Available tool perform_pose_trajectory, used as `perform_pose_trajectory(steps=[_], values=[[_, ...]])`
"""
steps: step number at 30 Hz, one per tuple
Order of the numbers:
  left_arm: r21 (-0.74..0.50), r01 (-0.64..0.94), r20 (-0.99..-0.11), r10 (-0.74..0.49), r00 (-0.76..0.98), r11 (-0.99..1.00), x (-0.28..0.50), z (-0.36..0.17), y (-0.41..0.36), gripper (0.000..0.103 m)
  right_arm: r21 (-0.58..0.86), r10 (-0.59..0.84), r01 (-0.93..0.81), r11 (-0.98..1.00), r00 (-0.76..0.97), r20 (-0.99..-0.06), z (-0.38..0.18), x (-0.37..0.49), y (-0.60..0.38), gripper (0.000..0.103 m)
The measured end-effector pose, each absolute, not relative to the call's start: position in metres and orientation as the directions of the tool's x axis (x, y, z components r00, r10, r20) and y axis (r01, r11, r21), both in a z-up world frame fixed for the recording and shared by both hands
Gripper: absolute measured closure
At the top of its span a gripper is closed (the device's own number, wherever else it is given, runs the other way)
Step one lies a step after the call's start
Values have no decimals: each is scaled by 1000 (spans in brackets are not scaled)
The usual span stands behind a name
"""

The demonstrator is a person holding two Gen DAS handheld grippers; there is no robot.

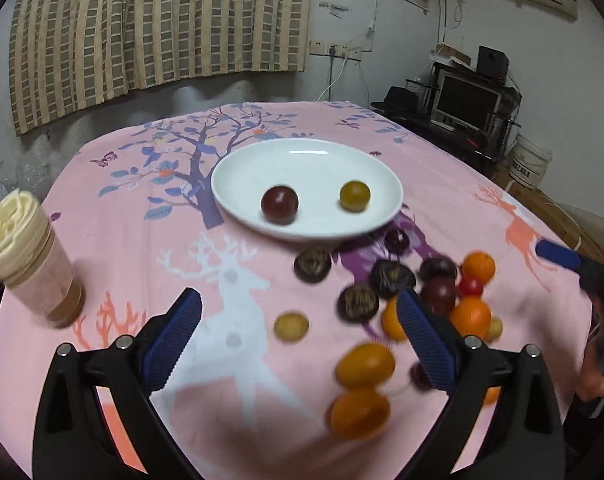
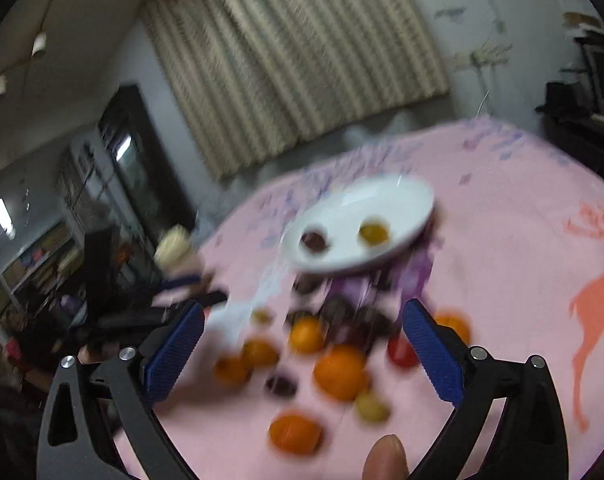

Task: Organize fruits
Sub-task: 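Carry both fruits onto the white plate and open both grippers, then grasp an orange with the left gripper while the right gripper grasps a mandarin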

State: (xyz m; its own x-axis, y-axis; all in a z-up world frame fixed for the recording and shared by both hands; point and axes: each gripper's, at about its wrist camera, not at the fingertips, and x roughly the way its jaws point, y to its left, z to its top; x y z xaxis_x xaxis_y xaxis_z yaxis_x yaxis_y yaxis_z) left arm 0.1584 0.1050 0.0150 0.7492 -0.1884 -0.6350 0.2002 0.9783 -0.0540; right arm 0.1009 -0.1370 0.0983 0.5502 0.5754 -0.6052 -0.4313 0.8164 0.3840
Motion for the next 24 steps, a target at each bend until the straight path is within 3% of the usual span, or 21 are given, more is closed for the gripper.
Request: perform_pose_trajectory(steps=[7,13,18,21,22,24], values=[[-15,213,-653,-171,738,977,125,-1,110,7,321,496,-411,853,446,-745,61,84,-102,6],[-71,201,-663,-197,723,977,122,-3,122,7,239,422,-417,877,431,-797,48,87,-81,28],[-67,190,-663,-186,725,980,122,-4,124,7,144,352,-424,894,466,-812,42,84,-70,37],[-66,202,-660,-194,726,977,120,-4,123,7,120,335,-428,896,472,-816,40,84,-68,52],[-60,212,-659,-198,726,975,119,-5,121,7,110,326,-425,899,479,-815,40,83,-69,61],[-52,247,-665,-218,714,968,117,-6,116,7,122,336,-421,899,482,-809,40,83,-71,61]])
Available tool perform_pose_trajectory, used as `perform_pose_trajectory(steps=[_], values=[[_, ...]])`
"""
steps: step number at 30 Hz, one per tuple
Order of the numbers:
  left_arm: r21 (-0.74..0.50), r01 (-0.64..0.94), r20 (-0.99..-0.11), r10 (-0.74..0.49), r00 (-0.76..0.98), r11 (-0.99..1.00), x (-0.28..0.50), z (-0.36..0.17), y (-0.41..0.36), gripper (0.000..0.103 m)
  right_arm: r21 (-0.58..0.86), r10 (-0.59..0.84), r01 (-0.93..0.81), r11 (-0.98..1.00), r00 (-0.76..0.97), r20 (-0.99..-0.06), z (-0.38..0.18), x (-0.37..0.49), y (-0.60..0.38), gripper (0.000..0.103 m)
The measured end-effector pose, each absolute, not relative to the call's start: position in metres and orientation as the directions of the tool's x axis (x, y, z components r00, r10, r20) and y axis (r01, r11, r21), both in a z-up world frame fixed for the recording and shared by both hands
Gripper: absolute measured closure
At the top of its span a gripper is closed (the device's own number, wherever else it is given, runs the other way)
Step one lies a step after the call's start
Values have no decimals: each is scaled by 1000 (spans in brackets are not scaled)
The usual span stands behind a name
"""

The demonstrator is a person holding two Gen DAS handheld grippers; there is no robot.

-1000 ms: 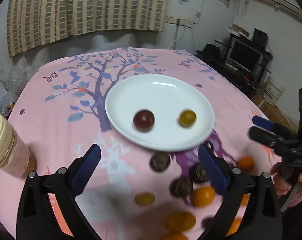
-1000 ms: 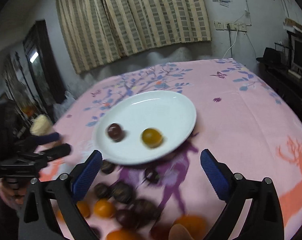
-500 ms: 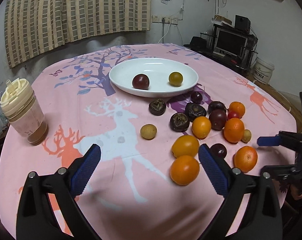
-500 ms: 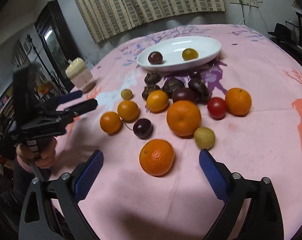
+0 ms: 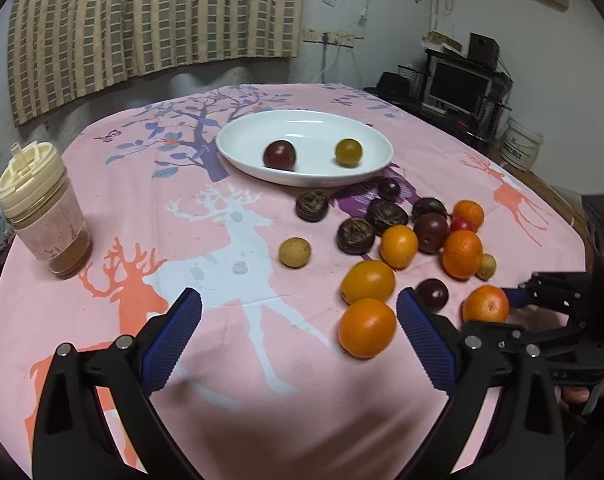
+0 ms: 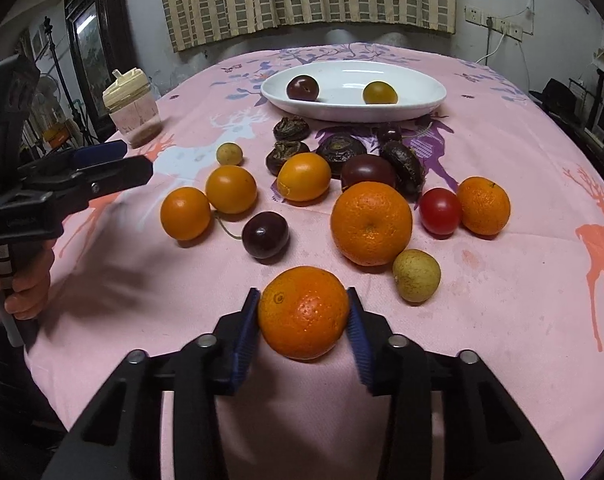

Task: Organize fruits
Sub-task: 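Grasp an orange with the left gripper while the right gripper grasps a mandarin, then lower both citrus fruits onto the white plate and open both grippers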

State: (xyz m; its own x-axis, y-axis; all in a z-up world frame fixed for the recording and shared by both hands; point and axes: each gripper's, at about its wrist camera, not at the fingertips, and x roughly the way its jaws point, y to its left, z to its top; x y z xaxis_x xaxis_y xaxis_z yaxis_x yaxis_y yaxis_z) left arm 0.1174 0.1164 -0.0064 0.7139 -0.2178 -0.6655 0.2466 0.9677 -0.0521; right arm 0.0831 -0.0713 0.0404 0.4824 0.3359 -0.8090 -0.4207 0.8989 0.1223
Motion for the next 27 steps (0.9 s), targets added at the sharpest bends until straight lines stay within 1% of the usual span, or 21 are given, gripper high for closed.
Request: perform_pose_trajectory(steps=[3,4,5,8,13,19,25,27], values=[[-39,315,-677,-257,690,948,113,-11,105,7,209,397,-406,890,463,-793,40,86,-82,62],[-30,338,-679,-267,684,941,112,-12,100,9,242,419,-398,885,454,-787,40,88,-86,62],[-24,355,-683,-275,677,935,111,-13,97,17,264,433,-393,881,448,-782,39,89,-89,62],[-47,411,-705,-322,632,910,113,-18,88,34,271,439,-391,879,446,-780,39,89,-88,61],[-88,424,-747,-341,570,901,123,-28,83,41,289,453,-390,874,443,-774,40,88,-90,61],[-106,428,-782,-341,522,898,131,-37,77,49,300,463,-389,871,442,-769,39,88,-91,61],[-139,409,-799,-346,491,902,139,-43,80,65,304,466,-390,869,441,-767,40,88,-92,61],[-142,405,-797,-347,494,903,138,-42,81,65,309,472,-394,866,437,-766,40,88,-92,61]])
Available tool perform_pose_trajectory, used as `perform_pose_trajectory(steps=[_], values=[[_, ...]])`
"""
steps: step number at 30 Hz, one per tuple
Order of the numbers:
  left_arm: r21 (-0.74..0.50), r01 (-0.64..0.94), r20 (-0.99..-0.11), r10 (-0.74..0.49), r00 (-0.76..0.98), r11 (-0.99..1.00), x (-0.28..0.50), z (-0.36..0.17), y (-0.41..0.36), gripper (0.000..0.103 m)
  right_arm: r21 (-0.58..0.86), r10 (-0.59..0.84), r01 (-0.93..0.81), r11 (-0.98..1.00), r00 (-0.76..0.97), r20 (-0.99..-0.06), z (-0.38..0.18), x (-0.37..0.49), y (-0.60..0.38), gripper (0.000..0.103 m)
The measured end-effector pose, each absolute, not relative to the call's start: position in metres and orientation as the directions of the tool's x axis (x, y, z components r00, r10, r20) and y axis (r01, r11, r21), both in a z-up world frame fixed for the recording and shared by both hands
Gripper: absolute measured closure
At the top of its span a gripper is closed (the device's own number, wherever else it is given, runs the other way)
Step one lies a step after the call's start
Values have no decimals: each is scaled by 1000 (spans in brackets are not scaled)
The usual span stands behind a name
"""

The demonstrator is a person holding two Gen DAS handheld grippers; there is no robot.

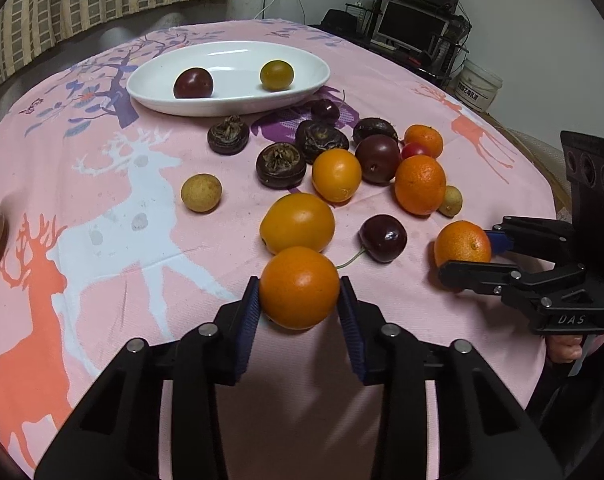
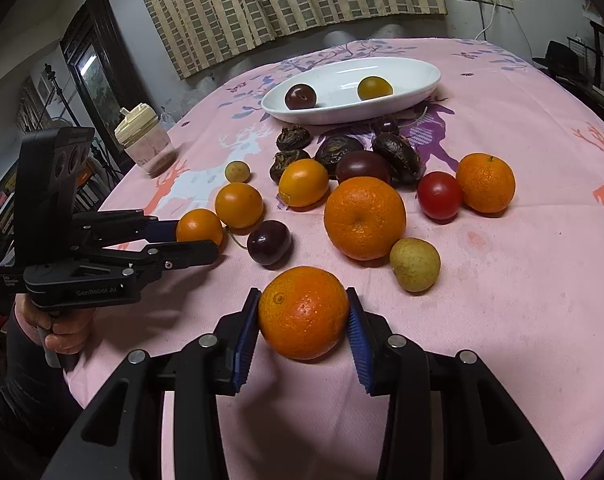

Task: Organize fruits
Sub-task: 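Lower both citrus fruits onto the white plate and open both grippers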

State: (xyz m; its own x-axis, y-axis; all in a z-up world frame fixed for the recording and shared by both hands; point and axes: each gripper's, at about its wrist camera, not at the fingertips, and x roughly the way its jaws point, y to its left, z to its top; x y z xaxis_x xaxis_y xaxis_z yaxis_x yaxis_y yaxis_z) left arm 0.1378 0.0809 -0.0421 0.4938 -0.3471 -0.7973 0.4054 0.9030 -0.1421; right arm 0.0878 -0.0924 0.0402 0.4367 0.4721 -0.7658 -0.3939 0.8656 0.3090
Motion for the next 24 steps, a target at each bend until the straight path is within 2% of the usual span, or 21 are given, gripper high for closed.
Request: perform_pose_trajectory(steps=[3,6,12,18,21,24], values=[[-106,405,-788,-325,523,908,134,-34,79,65,308,488,-423,852,428,-761,48,92,-94,61],[-141,417,-753,-370,544,898,140,-14,81,65,324,523,-445,835,457,-719,71,109,-98,61],[-189,338,-687,-370,625,922,209,30,76,65,275,492,-425,862,574,-654,110,188,-94,61],[-153,209,-725,-253,641,966,297,33,60,65,255,385,-296,921,585,-714,96,303,-93,61],[-182,193,-746,-263,612,964,326,23,53,65,238,350,-265,934,554,-756,78,334,-92,61],[-140,179,-781,-220,585,974,343,9,45,65,233,338,-258,937,509,-792,61,355,-86,61]])
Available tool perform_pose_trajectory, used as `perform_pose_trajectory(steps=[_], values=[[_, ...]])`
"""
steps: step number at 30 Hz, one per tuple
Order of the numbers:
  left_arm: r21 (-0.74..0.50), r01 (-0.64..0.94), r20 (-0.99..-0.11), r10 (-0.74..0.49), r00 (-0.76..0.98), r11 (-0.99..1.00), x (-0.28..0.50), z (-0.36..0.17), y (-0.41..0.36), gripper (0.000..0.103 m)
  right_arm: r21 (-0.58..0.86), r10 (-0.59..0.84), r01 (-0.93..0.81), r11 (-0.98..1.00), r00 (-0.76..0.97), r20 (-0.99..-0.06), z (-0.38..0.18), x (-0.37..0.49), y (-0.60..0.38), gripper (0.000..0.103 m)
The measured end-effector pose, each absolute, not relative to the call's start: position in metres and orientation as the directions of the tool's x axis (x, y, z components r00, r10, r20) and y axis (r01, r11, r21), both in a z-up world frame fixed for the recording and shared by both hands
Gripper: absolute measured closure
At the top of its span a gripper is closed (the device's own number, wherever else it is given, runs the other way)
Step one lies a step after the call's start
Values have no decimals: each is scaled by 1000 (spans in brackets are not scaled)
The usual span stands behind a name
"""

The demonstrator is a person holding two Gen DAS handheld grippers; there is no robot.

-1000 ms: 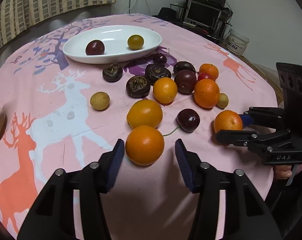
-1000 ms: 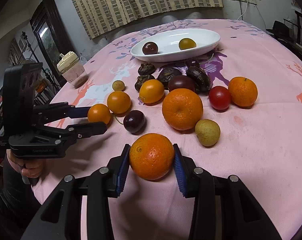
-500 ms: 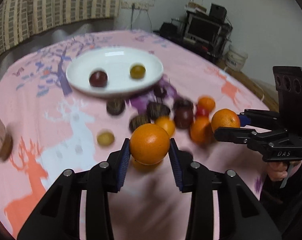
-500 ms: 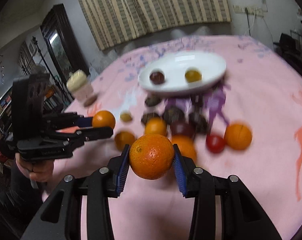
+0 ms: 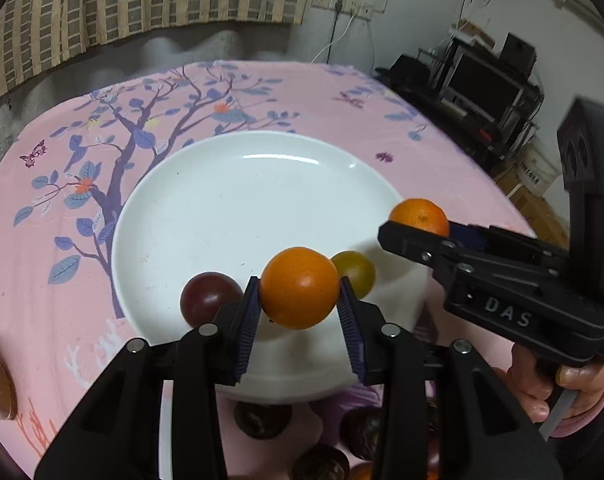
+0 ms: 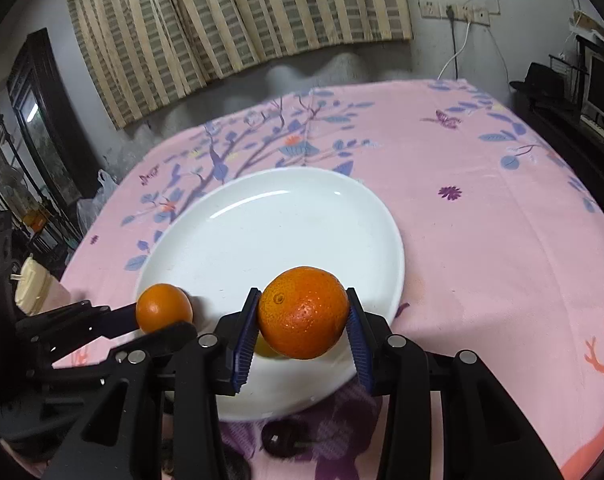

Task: Organize fruits
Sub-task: 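Lower both citrus fruits onto the white plate and open both grippers, then grasp a large yellow-orange fruit with the left gripper while the right gripper grasps a mandarin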

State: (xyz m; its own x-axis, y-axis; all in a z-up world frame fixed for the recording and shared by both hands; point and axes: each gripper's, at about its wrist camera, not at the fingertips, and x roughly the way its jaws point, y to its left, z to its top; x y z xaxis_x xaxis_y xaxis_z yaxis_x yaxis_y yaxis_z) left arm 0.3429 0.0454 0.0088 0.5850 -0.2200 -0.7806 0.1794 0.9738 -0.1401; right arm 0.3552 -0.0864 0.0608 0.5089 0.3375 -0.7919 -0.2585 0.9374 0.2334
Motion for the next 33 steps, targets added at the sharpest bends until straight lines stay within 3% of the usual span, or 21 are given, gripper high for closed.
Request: perform_pose_trajectory(steps=[4,5,6,7,8,10,14,20,25,30,33], values=[[-96,173,-805,-178,565,980,351,-5,41,65,225,333,-269,936,480,-812,50,359,-79,56],[-88,167,-810,-168,563,982,351,-6,41,61,217,328,-273,937,477,-816,51,358,-78,43],[-85,166,-808,-165,565,982,350,-7,42,57,205,315,-268,941,479,-819,54,355,-79,37],[-86,171,-799,-171,576,981,347,-3,43,45,203,313,-264,943,492,-812,58,350,-81,35],[-80,165,-790,-164,591,983,343,1,45,31,207,323,-273,939,506,-800,64,345,-83,35],[-64,146,-759,-143,635,987,330,16,50,20,218,345,-289,932,525,-778,76,335,-90,35],[-54,135,-711,-133,690,989,301,39,60,9,232,385,-322,918,583,-715,97,294,-106,35],[-105,87,-711,-136,690,991,247,27,85,7,183,409,-393,901,632,-658,100,221,-123,34],[-138,16,-720,-111,685,990,211,7,112,7,328,542,-440,836,575,-612,90,152,-134,34],[-212,-26,-730,-141,669,977,202,0,129,7,143,398,-421,896,613,-683,76,123,-109,34],[-211,-29,-732,-138,667,977,198,-1,130,7,169,388,-396,903,577,-719,69,132,-108,34]])
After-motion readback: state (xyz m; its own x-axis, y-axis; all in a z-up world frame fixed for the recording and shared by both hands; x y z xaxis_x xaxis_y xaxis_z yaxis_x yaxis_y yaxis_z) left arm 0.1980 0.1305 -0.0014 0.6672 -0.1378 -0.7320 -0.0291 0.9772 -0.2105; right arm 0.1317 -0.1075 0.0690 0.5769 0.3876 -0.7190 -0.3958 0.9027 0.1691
